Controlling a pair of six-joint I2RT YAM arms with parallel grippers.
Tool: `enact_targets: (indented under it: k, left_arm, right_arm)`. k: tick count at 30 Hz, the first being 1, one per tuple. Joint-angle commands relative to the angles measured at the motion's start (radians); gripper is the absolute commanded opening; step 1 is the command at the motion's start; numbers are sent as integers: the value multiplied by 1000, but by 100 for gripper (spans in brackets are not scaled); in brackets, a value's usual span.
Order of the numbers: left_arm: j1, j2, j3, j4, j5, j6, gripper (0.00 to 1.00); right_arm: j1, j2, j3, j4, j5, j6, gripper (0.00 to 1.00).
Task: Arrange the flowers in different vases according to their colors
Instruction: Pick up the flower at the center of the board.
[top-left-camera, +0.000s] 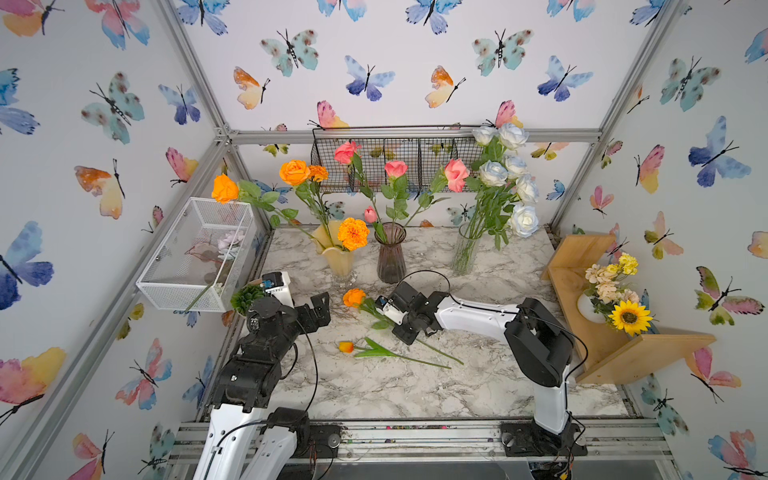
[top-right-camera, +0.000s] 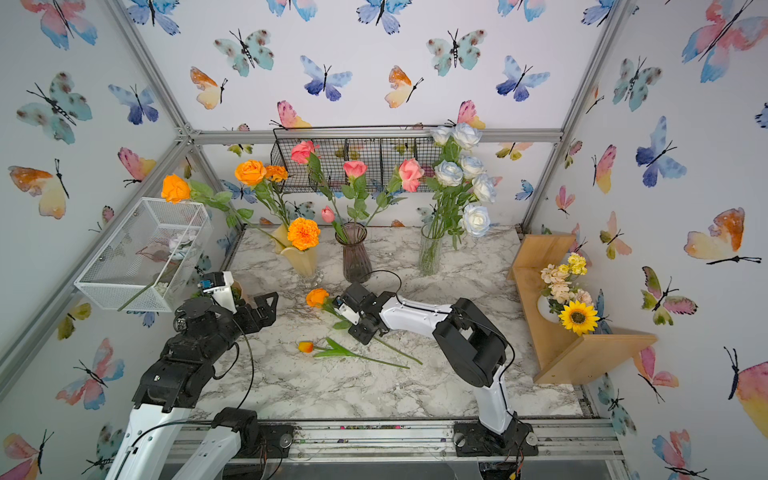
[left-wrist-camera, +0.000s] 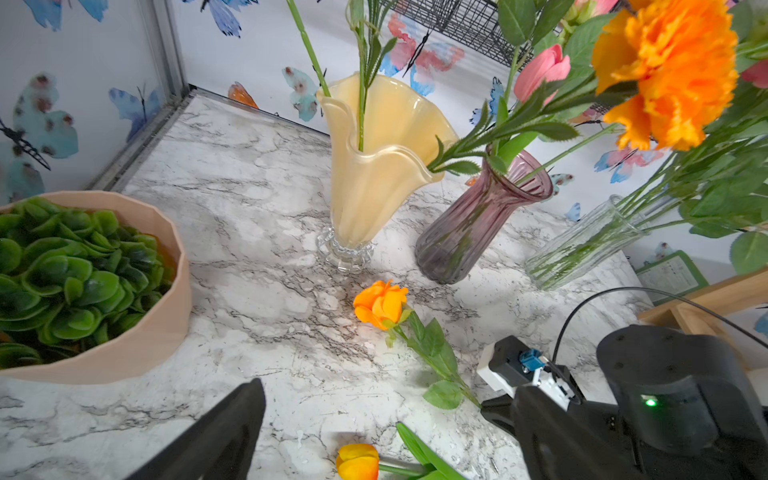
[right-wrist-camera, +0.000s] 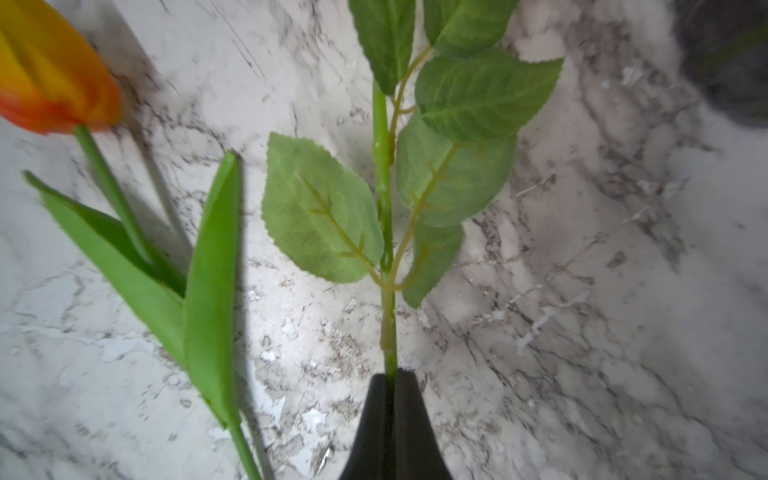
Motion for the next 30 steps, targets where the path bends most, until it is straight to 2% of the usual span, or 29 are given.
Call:
enact_targets:
  k: [1, 8, 11, 16, 21, 25, 30]
  left_arm:
    - [-5, -37, -69, 75, 166, -101, 99]
    - [-7, -124, -228, 220, 351, -233, 99]
    - [-9, -154, -270, 252, 413, -266, 92]
    - [-26, -189, -317, 297, 460, -316, 86]
    - [-73, -205, -332, 336, 446, -354, 85]
    - [-149, -183, -339, 365, 398, -370, 76]
    - [-278, -131, -345, 419, 264, -389, 72]
  right_arm:
    - [3, -76, 8, -54, -24, -4, 2]
    - [8, -158, 33, -118, -131, 27, 2]
    - [8, -192, 33, -112, -192, 46, 2]
    - [8, -238, 33, -70, -287, 90, 2]
    - [21, -258, 34, -38, -346, 119, 2]
    - [39, -261, 44, -25, -364, 131, 2]
    - [47, -269, 60, -4, -388, 151, 2]
